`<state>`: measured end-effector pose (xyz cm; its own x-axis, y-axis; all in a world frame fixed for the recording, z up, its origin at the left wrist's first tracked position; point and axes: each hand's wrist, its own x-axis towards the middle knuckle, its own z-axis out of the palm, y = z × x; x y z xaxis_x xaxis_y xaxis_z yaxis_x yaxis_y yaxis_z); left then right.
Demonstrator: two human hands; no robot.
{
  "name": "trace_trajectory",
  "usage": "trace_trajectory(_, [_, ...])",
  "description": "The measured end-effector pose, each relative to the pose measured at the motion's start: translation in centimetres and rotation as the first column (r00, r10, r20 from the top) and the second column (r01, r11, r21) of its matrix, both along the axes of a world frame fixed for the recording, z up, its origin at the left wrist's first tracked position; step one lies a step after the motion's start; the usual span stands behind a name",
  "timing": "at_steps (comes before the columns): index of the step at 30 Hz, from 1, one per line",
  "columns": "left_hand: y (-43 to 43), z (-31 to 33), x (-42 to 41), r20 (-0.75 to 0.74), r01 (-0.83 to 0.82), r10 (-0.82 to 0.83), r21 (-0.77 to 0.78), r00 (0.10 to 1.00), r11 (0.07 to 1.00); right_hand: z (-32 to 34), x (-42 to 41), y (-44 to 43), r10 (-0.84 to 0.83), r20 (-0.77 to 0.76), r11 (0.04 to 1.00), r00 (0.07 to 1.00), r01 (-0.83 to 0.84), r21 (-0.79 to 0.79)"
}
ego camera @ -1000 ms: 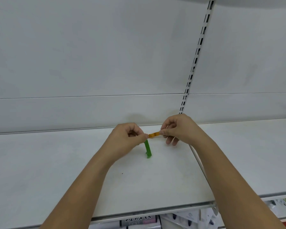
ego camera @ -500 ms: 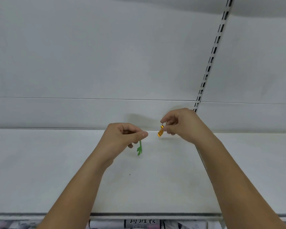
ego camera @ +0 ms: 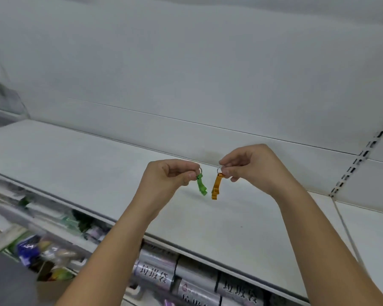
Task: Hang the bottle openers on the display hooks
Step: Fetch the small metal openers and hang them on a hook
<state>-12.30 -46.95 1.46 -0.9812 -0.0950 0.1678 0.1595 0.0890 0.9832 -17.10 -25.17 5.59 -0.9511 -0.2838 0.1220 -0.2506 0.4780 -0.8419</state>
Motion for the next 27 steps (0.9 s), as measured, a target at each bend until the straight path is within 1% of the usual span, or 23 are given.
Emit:
trace_trajectory(3, [-3.8, 0.0, 1.3, -0.026, -0.069, 0.070, 0.031, 0.997, 0.997, 0.3, 0.1, -4.3, 0.054, -0.001, 0.997, 0.999, -0.054, -0.058])
trace_trajectory(6, [-9.1, 0.1, 2.9, -0.052, -0.164, 0.168, 0.076, 0.984, 0.984, 0.2, 0.7, -10.0, 0.147, 0.001, 0.985, 0.989, -0.146, -0.097])
trace_trajectory(9, [-14.9, 0.1, 5.0, -0.071, -0.256, 0.266, 0.122, 0.961, 0.959, -0.2, 1.5, -16.2, 0.258, 0.034, 0.959, 0.966, -0.252, -0.128])
trace_trajectory(13, [-22.2, -0.3, 8.7, -0.079, -0.379, 0.394, 0.153, 0.916, 0.912, -0.6, 2.5, -24.5, 0.371, 0.077, 0.919, 0.926, -0.353, -0.175])
trace_trajectory(17, [-29.4, -0.9, 12.5, -0.076, -0.507, 0.521, 0.149, 0.850, 0.849, -1.4, 4.1, -33.3, 0.480, 0.092, 0.867, 0.872, -0.455, -0.204])
trace_trajectory(20, [-34.5, -1.6, 15.4, -0.058, -0.599, 0.608, 0.121, 0.792, 0.791, -2.1, 5.7, -39.8, 0.543, 0.121, 0.825, 0.831, -0.502, -0.259])
trace_trajectory(24, [-40.0, -2.9, 19.0, -0.012, -0.702, 0.710, 0.139, 0.704, 0.698, -3.3, 7.7, -47.6, 0.614, 0.181, 0.775, 0.768, -0.544, -0.321])
trace_trajectory(27, [-43.2, -4.1, 21.1, 0.021, -0.761, 0.770, 0.172, 0.638, 0.626, -4.5, 8.8, -52.7, 0.679, 0.207, 0.728, 0.705, -0.610, -0.313])
